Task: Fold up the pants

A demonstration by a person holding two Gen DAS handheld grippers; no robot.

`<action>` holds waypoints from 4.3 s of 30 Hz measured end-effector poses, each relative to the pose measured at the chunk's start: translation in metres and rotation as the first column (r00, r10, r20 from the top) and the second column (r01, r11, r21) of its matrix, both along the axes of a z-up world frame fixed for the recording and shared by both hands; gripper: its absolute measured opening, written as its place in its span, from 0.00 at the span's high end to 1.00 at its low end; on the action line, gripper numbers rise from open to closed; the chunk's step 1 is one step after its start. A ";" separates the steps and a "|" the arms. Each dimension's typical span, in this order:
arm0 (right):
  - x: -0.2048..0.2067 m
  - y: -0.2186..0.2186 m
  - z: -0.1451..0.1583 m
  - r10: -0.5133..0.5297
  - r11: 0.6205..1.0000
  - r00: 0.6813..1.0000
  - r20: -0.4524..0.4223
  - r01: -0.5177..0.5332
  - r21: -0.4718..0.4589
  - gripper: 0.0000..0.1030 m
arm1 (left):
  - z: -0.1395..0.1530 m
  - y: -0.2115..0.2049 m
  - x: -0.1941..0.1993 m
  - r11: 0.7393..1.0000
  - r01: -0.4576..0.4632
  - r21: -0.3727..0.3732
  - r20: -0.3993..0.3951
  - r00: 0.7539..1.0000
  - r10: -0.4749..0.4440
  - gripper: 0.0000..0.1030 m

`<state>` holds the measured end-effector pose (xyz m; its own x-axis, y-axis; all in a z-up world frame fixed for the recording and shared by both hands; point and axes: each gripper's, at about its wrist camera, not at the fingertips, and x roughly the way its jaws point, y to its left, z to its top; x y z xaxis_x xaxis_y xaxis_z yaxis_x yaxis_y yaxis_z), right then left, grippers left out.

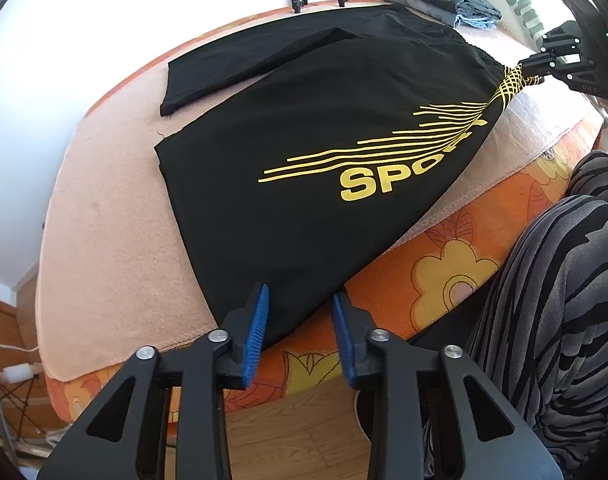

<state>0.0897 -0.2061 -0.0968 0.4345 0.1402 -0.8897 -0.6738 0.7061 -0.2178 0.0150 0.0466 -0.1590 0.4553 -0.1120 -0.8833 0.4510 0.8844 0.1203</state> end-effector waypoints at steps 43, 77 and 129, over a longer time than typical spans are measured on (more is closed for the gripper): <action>0.009 0.000 0.050 -0.061 0.998 0.984 0.166 0.065 -0.020 1.00 | 0.084 0.026 0.042 0.984 -0.053 -0.171 0.331 0.937 0.108 0.99; 0.264 -0.036 0.037 -0.102 0.977 0.972 0.213 0.139 -0.162 1.00 | 0.071 0.008 0.306 0.992 -0.066 -0.109 0.306 0.947 0.097 0.99; 0.295 -0.161 -0.020 -0.599 0.739 0.788 -0.140 0.612 0.282 0.83 | 0.010 0.012 0.359 0.993 -0.119 -0.025 0.179 0.976 0.122 0.99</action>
